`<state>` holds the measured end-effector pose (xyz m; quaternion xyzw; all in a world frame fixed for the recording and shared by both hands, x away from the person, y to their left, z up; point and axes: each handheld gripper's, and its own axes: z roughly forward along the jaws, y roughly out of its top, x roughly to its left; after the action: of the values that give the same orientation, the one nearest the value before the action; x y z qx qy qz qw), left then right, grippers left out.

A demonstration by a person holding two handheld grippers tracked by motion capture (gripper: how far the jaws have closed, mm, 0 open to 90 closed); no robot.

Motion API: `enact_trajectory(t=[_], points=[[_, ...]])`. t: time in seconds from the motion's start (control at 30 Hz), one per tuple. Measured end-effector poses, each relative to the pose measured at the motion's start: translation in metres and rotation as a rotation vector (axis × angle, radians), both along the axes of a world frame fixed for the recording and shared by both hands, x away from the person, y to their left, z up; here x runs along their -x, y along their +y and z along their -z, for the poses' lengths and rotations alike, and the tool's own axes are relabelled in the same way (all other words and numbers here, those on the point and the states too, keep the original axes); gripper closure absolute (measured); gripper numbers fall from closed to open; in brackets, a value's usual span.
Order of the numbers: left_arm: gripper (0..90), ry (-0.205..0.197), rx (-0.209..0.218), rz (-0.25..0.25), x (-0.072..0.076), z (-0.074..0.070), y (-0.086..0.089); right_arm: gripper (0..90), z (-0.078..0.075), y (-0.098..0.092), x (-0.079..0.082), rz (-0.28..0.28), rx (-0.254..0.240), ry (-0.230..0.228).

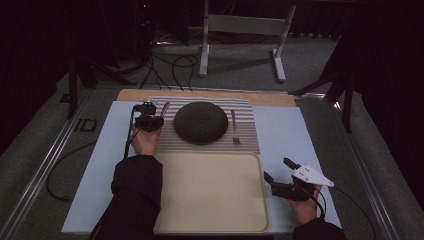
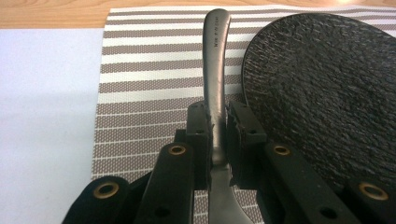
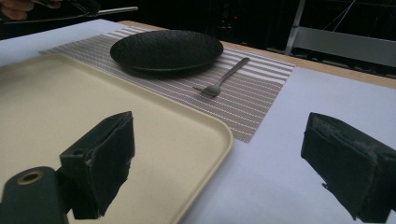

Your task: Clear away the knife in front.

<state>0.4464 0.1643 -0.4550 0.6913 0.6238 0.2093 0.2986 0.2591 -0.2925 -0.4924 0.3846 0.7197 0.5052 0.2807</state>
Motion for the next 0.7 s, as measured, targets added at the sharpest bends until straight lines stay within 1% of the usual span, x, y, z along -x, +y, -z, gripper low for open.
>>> enact_trajectory(t=[0.17, 0.3, 0.4, 0.5, 0.57, 0.7], points=[[80.7, -0.013, 0.004, -0.004, 0.006, -0.005, 0.003, 9.8, 0.0, 0.0, 0.0, 0.0, 0.0, 0.001], [80.7, -0.02, -0.001, -0.007, 0.012, -0.007, 0.003, 9.8, 0.0, 0.0, 0.0, -0.002, 0.001, -0.001], [80.7, -0.019, -0.005, -0.002, 0.016, -0.007, 0.003, 9.8, 0.0, 0.001, 0.0, -0.001, -0.001, -0.001], [80.7, -0.017, 0.009, 0.005, 0.02, -0.006, 0.003, 9.8, 0.0, 0.001, 0.0, -0.002, 0.0, -0.001], [80.7, -0.016, 0.001, 0.009, 0.023, -0.005, 0.002, 9.8, 0.0, 0.001, 0.0, -0.002, 0.0, -0.002], [80.7, -0.014, 0.003, 0.013, 0.029, -0.002, 0.0, 9.7, 0.0, 0.0, 0.0, -0.002, -0.001, -0.005]])
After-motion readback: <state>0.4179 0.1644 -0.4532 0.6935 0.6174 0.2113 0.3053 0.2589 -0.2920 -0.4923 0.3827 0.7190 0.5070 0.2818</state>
